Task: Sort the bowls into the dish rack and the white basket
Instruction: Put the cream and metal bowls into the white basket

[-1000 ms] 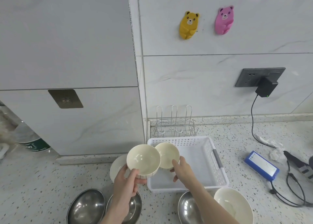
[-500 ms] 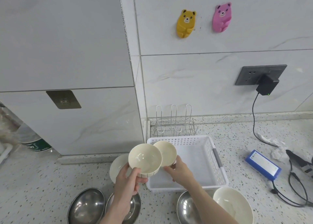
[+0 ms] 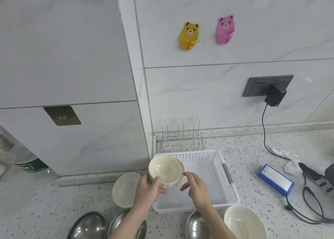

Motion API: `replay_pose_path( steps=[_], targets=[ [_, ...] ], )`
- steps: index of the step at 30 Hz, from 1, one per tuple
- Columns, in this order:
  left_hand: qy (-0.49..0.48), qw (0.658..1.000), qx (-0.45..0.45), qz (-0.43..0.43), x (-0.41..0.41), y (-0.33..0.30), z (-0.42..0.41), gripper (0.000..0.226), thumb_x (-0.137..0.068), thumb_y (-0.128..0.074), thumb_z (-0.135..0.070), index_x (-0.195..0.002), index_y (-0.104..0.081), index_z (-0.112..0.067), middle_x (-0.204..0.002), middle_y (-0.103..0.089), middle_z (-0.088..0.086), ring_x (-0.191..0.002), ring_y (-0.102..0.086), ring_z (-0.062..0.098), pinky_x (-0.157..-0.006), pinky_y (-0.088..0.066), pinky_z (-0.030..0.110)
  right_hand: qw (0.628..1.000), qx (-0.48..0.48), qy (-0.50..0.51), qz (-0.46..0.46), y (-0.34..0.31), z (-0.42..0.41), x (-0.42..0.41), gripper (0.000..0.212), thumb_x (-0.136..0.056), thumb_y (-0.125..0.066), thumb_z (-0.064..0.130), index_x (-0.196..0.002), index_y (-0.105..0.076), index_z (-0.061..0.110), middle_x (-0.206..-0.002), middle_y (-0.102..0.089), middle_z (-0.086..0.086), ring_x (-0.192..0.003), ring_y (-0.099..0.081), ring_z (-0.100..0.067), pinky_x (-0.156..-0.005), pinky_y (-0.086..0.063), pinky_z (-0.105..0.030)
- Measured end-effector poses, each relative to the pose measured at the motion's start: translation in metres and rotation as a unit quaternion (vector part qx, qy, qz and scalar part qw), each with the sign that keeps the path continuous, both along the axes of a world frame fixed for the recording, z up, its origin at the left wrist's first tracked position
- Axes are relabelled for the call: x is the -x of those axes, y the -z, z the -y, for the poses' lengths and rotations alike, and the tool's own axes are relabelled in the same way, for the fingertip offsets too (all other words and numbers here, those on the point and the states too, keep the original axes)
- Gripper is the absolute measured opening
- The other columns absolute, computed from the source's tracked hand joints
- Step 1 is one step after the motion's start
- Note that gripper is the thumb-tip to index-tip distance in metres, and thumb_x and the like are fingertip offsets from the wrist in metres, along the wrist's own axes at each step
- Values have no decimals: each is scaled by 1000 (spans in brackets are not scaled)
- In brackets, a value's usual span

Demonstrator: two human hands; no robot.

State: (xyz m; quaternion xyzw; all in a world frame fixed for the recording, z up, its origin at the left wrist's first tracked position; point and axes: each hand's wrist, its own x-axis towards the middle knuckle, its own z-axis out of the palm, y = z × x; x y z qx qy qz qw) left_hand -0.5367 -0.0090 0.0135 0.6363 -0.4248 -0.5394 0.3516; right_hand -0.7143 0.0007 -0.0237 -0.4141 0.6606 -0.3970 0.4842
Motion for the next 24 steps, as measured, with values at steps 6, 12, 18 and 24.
replay_pose_path(
  steps=[6, 12, 18, 24],
  targets=[
    [66, 998, -1, 26, 10, 10, 9, 22, -92, -53, -20, -113, -54, -26, -82, -76, 6, -42, -58, 3, -38, -34, 13, 998, 3, -41, -37, -2, 1, -1, 28, -90, -55, 40, -114, -61, 29, -74, -74, 6, -72, -63, 1, -69, -46, -25],
    [122, 992, -24, -9, 2, 21, 17, 32, -97, -54, -40, -125, -40, -39, -82, -75, 7, -36, -41, 5, -36, -27, 15, 999, -6, -11, -34, 4, 8, 0, 27, -91, -52, 14, -116, -62, 20, -79, -73, -1, -73, -68, -3, -67, -46, -20],
    [86, 995, 10, -38, -8, 38, 17, 38, -99, -53, -39, -125, -35, -59, -78, -74, 10, -33, -35, 12, -34, -28, 21, 999, 1, -2, -51, 11, 12, -1, 28, -93, -53, 19, -118, -58, 29, -80, -72, 2, -79, -65, -5, -67, -44, -19],
    [50, 998, 24, -41, -8, 49, 22, 41, -99, -55, -30, -135, -41, -46, -70, -72, 13, -29, -33, 14, -31, -27, 20, 996, 8, -23, -80, 16, 13, -4, 26, -95, -53, 30, -119, -56, 37, -77, -73, 6, -80, -67, -5, -68, -47, -18]
  ],
)
